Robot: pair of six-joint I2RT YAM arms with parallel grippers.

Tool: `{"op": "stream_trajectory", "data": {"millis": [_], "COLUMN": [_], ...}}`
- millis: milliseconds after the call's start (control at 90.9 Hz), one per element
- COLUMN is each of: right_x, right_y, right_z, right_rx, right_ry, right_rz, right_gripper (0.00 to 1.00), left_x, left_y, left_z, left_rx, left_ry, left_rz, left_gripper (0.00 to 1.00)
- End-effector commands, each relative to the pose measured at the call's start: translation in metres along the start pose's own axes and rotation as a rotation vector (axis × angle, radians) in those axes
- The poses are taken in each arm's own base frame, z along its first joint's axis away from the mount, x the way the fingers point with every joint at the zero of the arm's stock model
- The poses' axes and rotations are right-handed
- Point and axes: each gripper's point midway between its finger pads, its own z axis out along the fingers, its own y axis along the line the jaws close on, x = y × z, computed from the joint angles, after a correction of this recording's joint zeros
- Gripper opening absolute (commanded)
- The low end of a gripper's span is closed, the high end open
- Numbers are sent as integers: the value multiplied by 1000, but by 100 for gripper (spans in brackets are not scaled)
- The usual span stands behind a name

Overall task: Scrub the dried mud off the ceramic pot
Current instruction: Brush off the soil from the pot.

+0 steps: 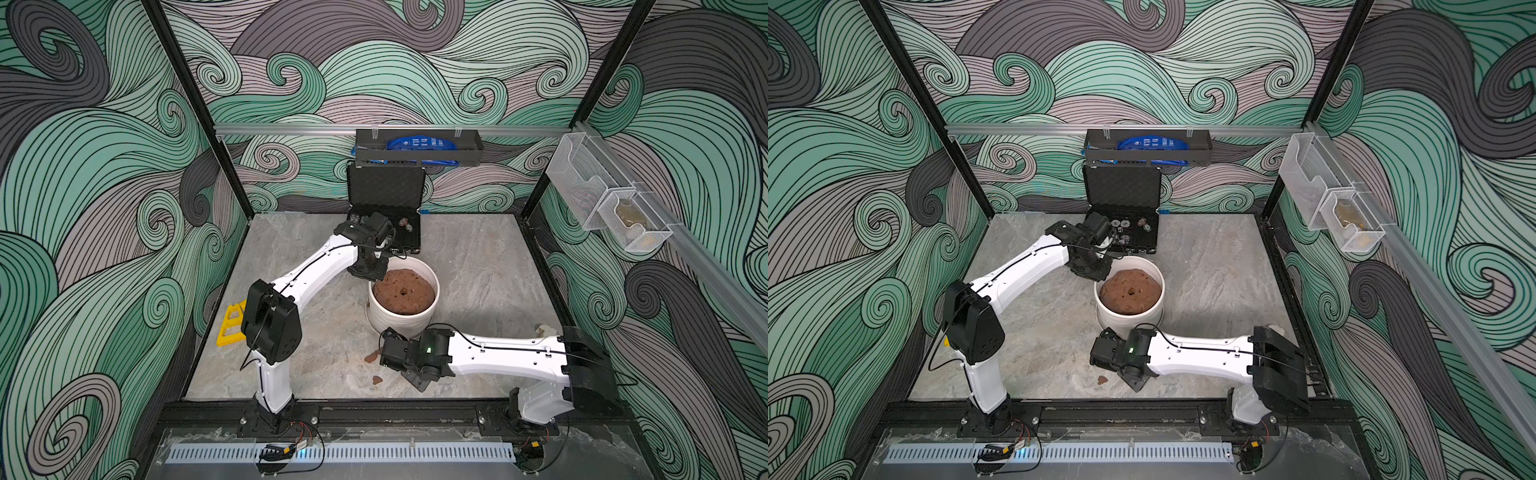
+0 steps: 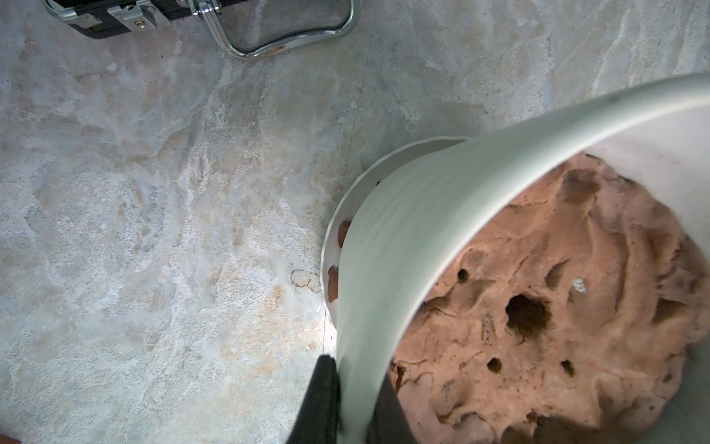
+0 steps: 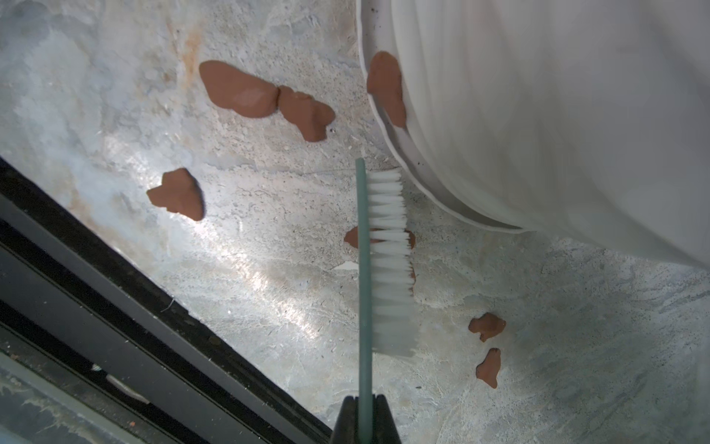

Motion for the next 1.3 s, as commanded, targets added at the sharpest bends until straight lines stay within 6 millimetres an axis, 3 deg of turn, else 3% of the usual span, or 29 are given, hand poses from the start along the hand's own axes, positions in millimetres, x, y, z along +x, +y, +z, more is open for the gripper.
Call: {"op": "stream_trajectory", "data": {"millis": [0,209,374,616,804,958,1090,1189,1288], "right_x": [-18,-22,-41,-58,-93,-110,-130,-125,-101], "right_y": [-8,-14,-10,-9,6,10,29,48,39], "right_z": [-8,7,5,19,7,11,-9,-20,-14], "right_rx": [5,24,13,16,-9,-10,-27,-78,-96], "right_ry": [-80,-67,-120,-129,-229,-260,-358,-400,-338], "right_rz": [40,47,41,20,-34,-56,-142,-229,-199], "right_gripper": [0,0,0,0,0,0,0,0,0], "left_x": [0,2,5,10,12,14,15,14,12], "left_y": [-5,-8,-9,-9,-10,-9,-9,-10,-6], "left_z": [-4,-3,-1,-3,2,3,6,6,6], "left_rx": [72,86,95,97,110,106,106,105,85], "left_ry": [13,18,28,31,44,44,49,47,46], "left_rz": [-19,-25,-32,-36,-47,-48,-51,-43,-16], "left_gripper": [13,13,13,13,13,13,13,13,13]}}
